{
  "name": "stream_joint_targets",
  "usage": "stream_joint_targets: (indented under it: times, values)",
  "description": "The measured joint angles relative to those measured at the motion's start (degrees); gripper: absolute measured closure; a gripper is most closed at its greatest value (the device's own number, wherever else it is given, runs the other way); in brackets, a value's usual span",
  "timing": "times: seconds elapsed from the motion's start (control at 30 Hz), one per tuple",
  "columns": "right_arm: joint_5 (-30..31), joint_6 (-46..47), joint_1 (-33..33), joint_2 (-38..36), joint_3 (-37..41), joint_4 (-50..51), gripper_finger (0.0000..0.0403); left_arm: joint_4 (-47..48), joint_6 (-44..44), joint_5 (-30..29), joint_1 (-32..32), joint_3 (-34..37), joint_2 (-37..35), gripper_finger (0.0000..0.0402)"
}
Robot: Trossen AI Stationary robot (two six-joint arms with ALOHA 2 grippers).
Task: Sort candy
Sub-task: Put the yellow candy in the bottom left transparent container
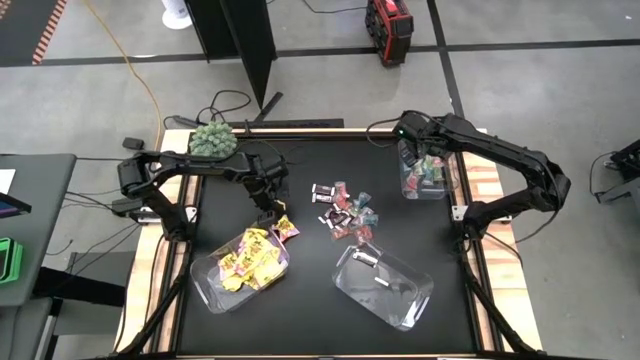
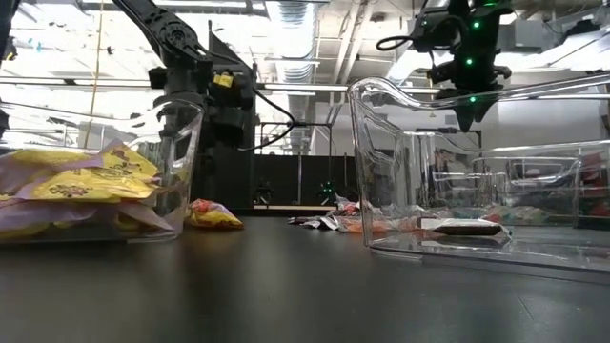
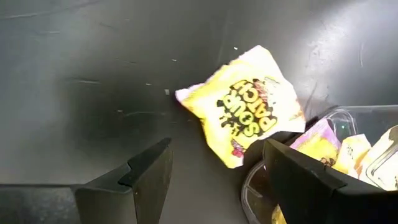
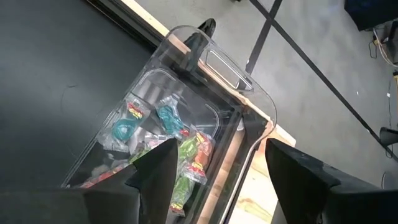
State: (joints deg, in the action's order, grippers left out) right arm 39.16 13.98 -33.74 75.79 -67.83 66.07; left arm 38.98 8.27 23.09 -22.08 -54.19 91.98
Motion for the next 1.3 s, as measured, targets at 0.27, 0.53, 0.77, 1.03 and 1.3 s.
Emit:
stream_joint_targets:
  times: [0.27, 0.53, 0.77, 1.03, 1.3]
  values:
    - [-0.02, -0.94, 1.48, 0.00, 0.00, -0.93, 0.0145, -1.02, -0.33, -5.08, 2.92, 0.04, 0.04, 0.0157]
    - [-0.10, -0.94, 4.33, -0.03, 0.02, -1.06, 0.0145, -3.15, 4.78, -9.46, 6.50, 0.05, -0.02, 0.0157]
    - [-0.15, -0.94, 5.51, -0.04, 0.00, -1.93, 0.0145, -4.59, 6.50, -9.44, 9.17, 0.04, -0.02, 0.0157]
    - [-0.15, -0.92, 5.53, -0.04, 0.00, -1.91, 0.0145, -6.73, 8.35, -9.56, 11.06, 0.03, -0.07, 0.0157]
    - [-0.15, -0.92, 5.53, -0.04, 0.00, -1.91, 0.0145, -6.96, 9.49, -11.39, 11.58, -0.09, -0.13, 0.0157]
